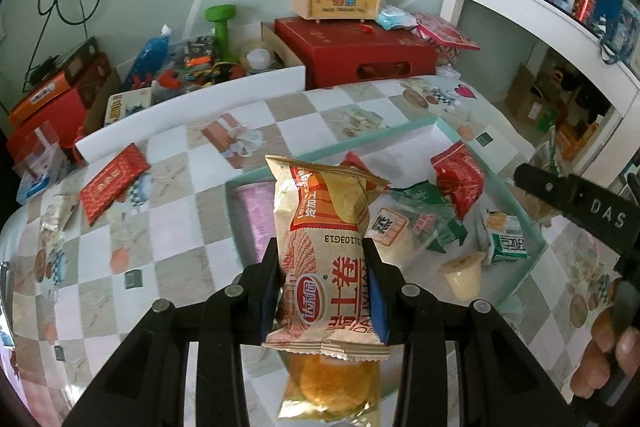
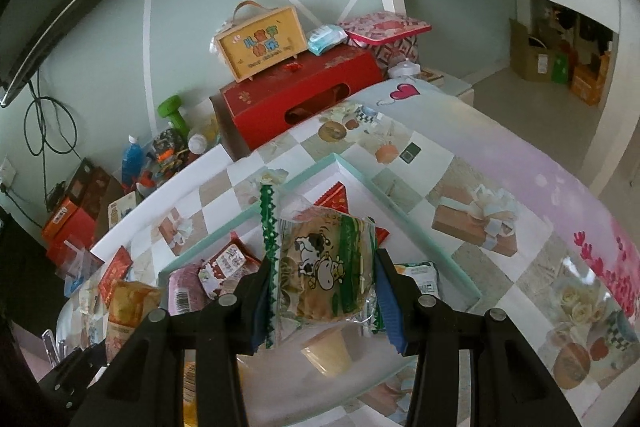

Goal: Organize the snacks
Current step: 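Lift both held packs and carry them over the tray, then open both grippers to drop the packs into the tray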

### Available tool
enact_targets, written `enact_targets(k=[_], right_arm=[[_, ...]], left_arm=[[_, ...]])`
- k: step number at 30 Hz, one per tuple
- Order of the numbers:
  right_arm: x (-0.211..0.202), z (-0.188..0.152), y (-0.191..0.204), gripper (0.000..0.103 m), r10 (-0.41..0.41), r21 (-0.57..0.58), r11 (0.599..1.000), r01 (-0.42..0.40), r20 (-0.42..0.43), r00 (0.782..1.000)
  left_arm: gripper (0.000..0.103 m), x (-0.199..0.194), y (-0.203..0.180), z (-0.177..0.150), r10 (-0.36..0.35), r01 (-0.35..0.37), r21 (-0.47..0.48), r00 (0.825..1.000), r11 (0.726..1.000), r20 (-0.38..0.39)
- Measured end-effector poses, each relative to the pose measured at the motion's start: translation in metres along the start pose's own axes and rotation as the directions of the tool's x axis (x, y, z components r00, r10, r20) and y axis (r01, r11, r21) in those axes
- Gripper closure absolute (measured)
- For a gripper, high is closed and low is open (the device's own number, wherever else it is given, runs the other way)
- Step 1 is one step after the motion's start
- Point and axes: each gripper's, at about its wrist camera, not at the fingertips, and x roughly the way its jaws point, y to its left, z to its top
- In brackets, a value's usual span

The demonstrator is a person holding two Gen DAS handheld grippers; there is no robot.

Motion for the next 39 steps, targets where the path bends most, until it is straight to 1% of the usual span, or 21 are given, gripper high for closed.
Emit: enact_targets(k=[6,16,22,29,34,36,38,39], right_arm=[[0.016,-0.005,0.0,0.054,-0.001,-0.004,1.0,0.001,-0.047,0.999],[0.038,-0.013,0.011,0.054,0.022,-0.036,0.999,-0.026,-0.116,0.993],[0.045,-0.016,0.012,0.054,0.017,-0.042,0.999,-0.023,-0.143,0.99],[0.049,-0.018,0.014,0.052,-0.012,-0.061,0.998,0.002,-0.152,0.988],[0.05,-0.02,0.018,0.052,-0.007,-0.078,0.997,-0.006,-0.166,0.986],[0.049,-0.02,0.019,0.052,-0.009,-0.084,0.996,-0.005,-0.165,0.986],[0.049,-0.02,0.02,0.05,-0.007,-0.088,0.996,-0.008,-0.164,0.986],[0.049,-0.02,0.02,0.048,-0.007,-0.088,0.996,-0.007,-0.164,0.986]], left_arm=[[0.064,0.014,-0.006,-0.001,-0.004,0.005,0.011,1.0,1.0,-0.015],[0.064,0.025,-0.006,-0.002,-0.001,0.001,0.008,1.0,1.0,-0.025],[0.064,0.029,-0.011,-0.002,-0.009,0.009,0.024,1.0,1.0,-0.024],[0.064,0.038,-0.015,-0.004,-0.008,0.01,0.036,0.999,0.999,-0.048],[0.064,0.039,-0.016,-0.005,-0.007,0.008,0.035,0.999,0.999,-0.051],[0.061,0.038,-0.016,-0.004,-0.008,0.01,0.029,0.999,1.0,-0.049],[0.055,0.037,-0.015,-0.004,-0.004,0.006,0.03,0.999,1.0,-0.048],[0.053,0.037,-0.015,-0.004,-0.003,0.005,0.031,0.999,1.0,-0.048]])
